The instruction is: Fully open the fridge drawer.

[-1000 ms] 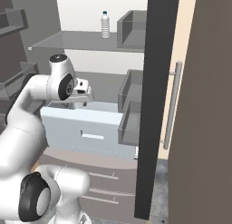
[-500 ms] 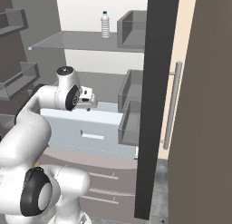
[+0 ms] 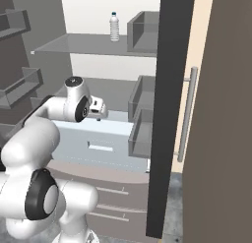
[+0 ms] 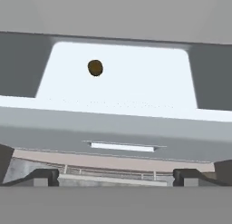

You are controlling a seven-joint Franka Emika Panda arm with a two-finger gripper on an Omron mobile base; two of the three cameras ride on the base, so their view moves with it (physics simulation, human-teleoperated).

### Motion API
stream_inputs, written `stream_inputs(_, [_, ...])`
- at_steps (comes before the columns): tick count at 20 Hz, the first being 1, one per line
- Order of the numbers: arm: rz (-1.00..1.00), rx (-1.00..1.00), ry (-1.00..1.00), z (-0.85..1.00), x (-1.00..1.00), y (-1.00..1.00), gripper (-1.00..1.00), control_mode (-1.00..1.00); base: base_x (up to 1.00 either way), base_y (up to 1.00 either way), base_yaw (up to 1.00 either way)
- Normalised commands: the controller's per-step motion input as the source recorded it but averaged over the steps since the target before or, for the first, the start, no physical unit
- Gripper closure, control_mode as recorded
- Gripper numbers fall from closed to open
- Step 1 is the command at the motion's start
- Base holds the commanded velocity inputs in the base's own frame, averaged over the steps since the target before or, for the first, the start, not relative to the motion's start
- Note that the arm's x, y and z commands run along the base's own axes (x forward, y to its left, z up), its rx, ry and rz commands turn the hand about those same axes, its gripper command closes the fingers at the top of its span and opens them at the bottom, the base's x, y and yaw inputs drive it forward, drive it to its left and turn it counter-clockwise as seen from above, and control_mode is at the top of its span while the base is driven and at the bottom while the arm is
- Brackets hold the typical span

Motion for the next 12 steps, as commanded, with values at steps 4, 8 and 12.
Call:
stream_inputs(4, [-0.12,0.06,0.00,-0.10,0.25,0.00,-1.00,-1.00,0.00,0.00,0.00])
stream_inputs(8, [-0.07,0.02,0.00,-0.11,0.28,0.00,-1.00,-1.00,0.00,0.00,0.00])
stream_inputs(12, [-0.01,0.00,0.00,-0.19,0.22,0.00,-1.00,-1.00,0.00,0.00,0.00])
